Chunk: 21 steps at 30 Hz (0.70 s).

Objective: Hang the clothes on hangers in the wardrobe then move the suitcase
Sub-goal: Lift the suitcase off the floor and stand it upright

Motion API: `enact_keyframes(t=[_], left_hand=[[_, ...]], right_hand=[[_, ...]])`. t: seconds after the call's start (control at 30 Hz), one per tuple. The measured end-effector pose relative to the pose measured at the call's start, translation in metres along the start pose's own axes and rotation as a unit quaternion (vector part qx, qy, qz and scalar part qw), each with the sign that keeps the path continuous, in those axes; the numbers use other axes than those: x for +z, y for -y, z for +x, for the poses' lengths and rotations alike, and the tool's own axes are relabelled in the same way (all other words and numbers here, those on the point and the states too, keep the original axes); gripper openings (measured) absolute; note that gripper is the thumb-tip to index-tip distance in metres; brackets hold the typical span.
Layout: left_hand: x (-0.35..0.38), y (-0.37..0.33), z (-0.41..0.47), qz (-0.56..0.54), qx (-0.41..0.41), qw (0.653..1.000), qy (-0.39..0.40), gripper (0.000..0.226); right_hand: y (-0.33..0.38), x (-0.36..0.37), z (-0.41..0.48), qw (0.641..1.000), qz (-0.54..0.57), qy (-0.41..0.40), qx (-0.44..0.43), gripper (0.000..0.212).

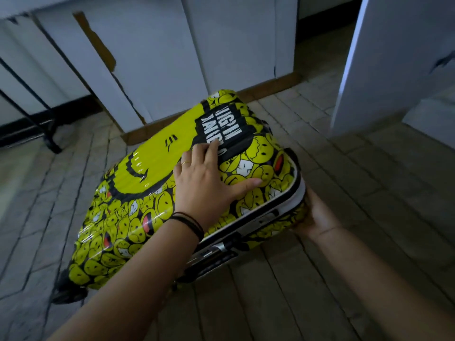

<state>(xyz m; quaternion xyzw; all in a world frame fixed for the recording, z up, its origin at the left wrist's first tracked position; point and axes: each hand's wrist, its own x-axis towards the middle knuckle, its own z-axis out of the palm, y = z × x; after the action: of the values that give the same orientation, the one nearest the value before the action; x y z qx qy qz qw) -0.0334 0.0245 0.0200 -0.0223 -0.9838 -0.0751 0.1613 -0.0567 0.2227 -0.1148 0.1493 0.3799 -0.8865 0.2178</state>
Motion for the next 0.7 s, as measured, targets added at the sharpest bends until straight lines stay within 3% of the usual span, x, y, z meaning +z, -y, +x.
enact_keyframes(t=[0.17,0.3,0.4,0.57,0.7], left_hand=[[-0.04,0.044,0.012,-0.078,-0.05,0.993,-0.072,0.115],[-0.078,0.093,0.015,-0.162,-0.126,0.973,-0.107,0.109],[-0.107,0.13,0.015,-0.218,-0.179,0.955,-0.09,0.106],[-0.154,0.162,0.006,-0.267,-0.246,0.932,-0.007,0.106],[-0.193,0.176,-0.002,-0.282,-0.293,0.914,0.013,0.109]], right_hand=[[0.03,0.065,0.012,0.997,-0.05,0.032,-0.039,0.045],[0.047,0.131,0.02,0.986,-0.153,0.039,-0.061,0.051],[0.047,0.183,0.02,0.975,-0.218,0.032,-0.04,0.067],[0.03,0.247,0.012,0.978,-0.206,0.002,-0.037,0.089],[0.014,0.285,-0.007,0.98,-0.189,-0.022,-0.049,0.088]])
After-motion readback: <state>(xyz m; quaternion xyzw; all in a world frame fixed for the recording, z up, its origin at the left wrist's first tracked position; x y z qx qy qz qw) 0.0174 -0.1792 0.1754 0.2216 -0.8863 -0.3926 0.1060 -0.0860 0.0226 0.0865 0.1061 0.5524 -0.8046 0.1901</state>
